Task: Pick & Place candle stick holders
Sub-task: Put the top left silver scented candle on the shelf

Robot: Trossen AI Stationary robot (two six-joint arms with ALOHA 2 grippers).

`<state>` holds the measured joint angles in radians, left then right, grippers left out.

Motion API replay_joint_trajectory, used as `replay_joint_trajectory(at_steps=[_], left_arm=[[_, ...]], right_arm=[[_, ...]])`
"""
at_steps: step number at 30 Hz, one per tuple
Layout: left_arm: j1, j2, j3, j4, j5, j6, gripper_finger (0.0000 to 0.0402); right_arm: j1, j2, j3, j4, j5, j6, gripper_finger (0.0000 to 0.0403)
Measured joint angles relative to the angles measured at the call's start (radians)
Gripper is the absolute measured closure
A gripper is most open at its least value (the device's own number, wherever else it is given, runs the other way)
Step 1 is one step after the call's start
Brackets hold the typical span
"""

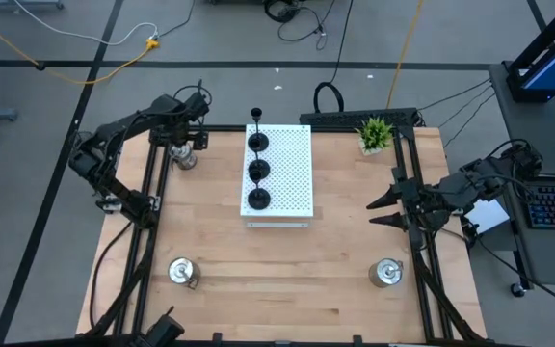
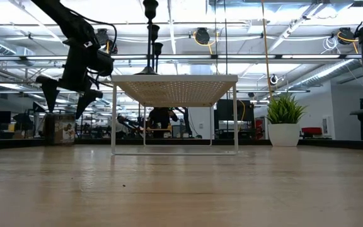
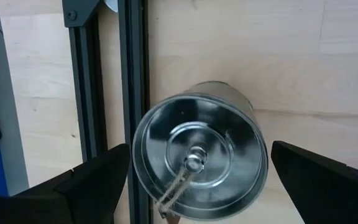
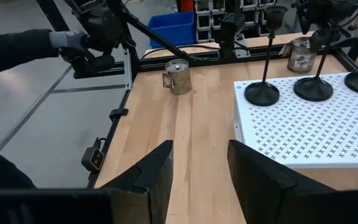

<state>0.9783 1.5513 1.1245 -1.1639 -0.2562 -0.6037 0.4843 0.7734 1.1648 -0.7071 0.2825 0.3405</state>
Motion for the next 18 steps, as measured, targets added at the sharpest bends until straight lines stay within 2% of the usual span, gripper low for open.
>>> replay_joint_trajectory(at_steps=[18], left_arm=[[-0.013, -0.002, -0.079, 0.083, 0.000, -0.020, 0.0004]], right_arm=[[0.000, 0.000, 0.000, 0.000, 0.000, 0.015, 0.0259]])
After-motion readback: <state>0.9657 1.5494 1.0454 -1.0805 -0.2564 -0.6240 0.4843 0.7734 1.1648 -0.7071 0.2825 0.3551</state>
